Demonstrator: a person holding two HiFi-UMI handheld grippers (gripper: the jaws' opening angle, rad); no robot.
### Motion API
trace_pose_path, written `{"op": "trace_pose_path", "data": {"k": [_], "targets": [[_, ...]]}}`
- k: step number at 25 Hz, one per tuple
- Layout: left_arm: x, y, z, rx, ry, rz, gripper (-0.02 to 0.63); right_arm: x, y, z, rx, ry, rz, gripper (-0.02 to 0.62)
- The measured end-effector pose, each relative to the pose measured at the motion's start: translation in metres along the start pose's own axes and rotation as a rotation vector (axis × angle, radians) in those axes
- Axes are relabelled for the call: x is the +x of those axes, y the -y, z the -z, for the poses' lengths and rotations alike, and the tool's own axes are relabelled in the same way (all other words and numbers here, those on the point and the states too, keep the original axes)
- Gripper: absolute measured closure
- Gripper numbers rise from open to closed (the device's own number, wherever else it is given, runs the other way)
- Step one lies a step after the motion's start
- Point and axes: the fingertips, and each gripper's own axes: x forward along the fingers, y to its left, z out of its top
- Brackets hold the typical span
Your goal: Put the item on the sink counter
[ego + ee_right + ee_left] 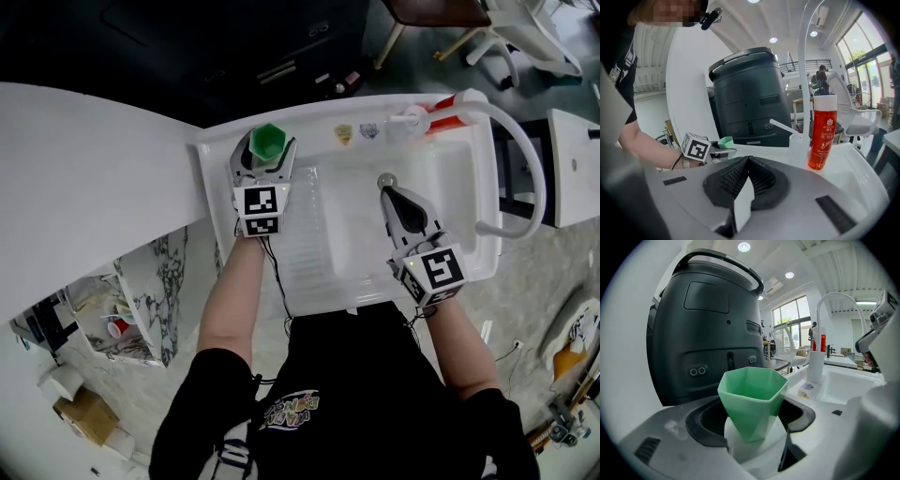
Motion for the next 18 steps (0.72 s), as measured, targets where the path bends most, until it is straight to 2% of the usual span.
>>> {"op": "trace_pose_path", "data": {"k": [18], "targets": [[-0.010, -0.002, 0.016, -0.031, -0.004, -0.037, 0.293, 0.000, -0.006, 0.003, 0.010, 0.003, -0.010, 0.541]]}}
